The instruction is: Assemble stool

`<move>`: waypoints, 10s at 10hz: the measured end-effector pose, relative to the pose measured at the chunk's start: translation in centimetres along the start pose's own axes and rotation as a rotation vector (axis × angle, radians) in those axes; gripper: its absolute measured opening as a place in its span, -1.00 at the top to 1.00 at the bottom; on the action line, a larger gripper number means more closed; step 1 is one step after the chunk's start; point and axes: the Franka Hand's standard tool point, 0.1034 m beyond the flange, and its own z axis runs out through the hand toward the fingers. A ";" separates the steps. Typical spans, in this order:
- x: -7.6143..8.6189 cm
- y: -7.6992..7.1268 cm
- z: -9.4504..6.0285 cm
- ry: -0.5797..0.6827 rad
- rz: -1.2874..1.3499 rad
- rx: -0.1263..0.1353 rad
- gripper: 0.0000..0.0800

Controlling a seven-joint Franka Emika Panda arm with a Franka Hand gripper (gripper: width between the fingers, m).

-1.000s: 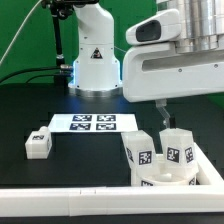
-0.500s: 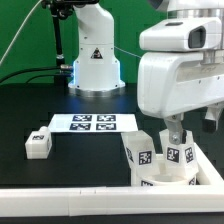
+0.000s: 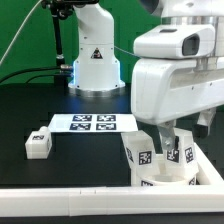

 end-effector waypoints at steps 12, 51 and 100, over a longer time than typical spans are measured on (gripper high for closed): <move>-0.5 0.1 1.6 0.011 0.639 -0.009 0.16; -0.1 -1.6 1.9 0.007 3.221 0.415 0.16; -5.6 8.6 -9.9 0.725 1.915 0.000 -0.62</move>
Offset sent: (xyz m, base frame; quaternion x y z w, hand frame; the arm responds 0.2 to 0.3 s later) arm 0.0000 0.0000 0.0000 0.0000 0.0000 0.0650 0.9979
